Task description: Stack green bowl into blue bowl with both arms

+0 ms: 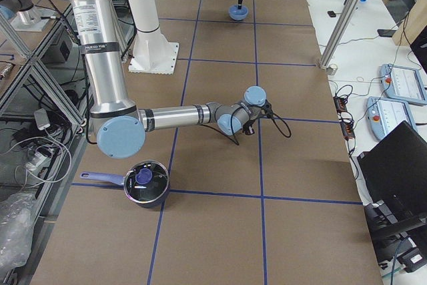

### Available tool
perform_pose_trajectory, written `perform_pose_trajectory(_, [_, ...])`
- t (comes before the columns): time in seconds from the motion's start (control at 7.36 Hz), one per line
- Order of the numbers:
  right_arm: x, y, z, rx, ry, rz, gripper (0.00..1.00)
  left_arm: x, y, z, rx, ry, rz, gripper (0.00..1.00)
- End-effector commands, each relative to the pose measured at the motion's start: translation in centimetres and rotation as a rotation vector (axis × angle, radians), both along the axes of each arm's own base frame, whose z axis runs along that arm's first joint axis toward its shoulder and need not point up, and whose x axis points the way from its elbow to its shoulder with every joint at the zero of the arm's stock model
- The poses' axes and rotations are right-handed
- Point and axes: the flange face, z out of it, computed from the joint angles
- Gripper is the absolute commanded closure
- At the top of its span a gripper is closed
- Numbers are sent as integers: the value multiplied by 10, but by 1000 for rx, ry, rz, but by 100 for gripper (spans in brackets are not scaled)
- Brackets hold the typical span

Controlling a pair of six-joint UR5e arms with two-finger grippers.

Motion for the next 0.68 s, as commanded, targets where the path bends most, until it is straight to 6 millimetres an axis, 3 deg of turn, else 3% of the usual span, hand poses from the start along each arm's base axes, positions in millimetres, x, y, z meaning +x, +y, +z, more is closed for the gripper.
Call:
perform_pose_trajectory(0.0, [1,0,-1,2,-1,1,84,0,-1,-4,3,4,-2,99])
perform_pose_trajectory(0.14, [0,-1,-3,3,-3,1,93,1,-1,-8,-5,8,-11,100])
perform_pose_trajectory(0.27, [1,-1,-4,5,-6,2,100,6,-9,-26,-38,24,-49,100])
perform_pose_trajectory(0.54, [9,-14,-18,10,-21,22,100,12,-16,-71,-75,72,-97,100])
